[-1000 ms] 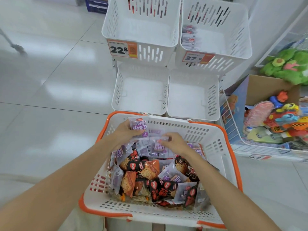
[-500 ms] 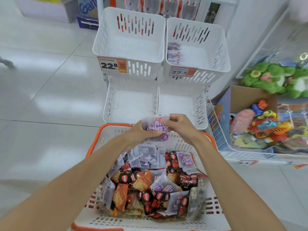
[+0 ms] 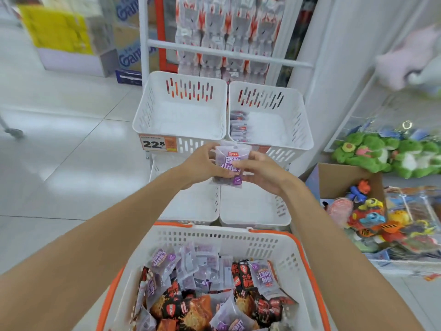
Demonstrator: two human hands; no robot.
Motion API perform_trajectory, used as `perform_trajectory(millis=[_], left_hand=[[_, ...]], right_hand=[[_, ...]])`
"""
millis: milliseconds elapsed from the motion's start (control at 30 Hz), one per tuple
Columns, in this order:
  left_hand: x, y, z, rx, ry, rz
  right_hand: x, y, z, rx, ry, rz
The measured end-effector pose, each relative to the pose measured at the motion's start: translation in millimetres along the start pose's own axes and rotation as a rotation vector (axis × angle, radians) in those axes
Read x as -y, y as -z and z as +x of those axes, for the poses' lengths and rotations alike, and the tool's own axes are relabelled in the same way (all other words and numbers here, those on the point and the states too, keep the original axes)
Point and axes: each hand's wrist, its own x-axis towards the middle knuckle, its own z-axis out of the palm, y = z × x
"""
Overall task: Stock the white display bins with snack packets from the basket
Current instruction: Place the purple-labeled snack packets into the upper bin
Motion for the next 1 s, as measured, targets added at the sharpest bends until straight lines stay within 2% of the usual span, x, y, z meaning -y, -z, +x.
perform_trajectory(millis=[200,300,400,533,633,733,800,900,1000], left_hand=[[-51.8,16.2,74.5,-0.06,-0.179,0.215],[-61.4,22.6,121.0,-0.066,-0.243,0.323],[-50.6,34.8,169.8,-0.144,-0.155,0.403],[-27.0,42.8,220.0,-0.266,-0.053,0.288],[-14.9,42.0,242.1,-0.271,-0.078,0.269],[-6.7,41.6,250.2,-0.282,-0.122,0.217],[-3.3,41.7,251.6,-0.275,-0.144,0.174],[-1.2,41.4,250.8,-0.249,-0.154,0.129],[-1.1,41.2,249.3,-0.231,-0.167,0.091]], right_hand=[[55.5,41.8,50.2,-0.079,0.091,-0.082],[73.7,69.9,81.9,-0.211,0.182,-0.121],[80.6,101.6,124.2,-0.445,0.35,-0.2],[76.4,132.7,189.8,-0.676,0.472,-0.357],[65.3,137.2,230.0,-0.603,0.53,-0.345],[44.7,141.4,256.2,-0.395,0.407,-0.46],[39.0,150.0,262.9,-0.295,0.297,-0.42],[37.9,153.1,262.9,-0.296,0.195,-0.177],[37.2,144.4,261.6,-0.35,0.263,-0.237]])
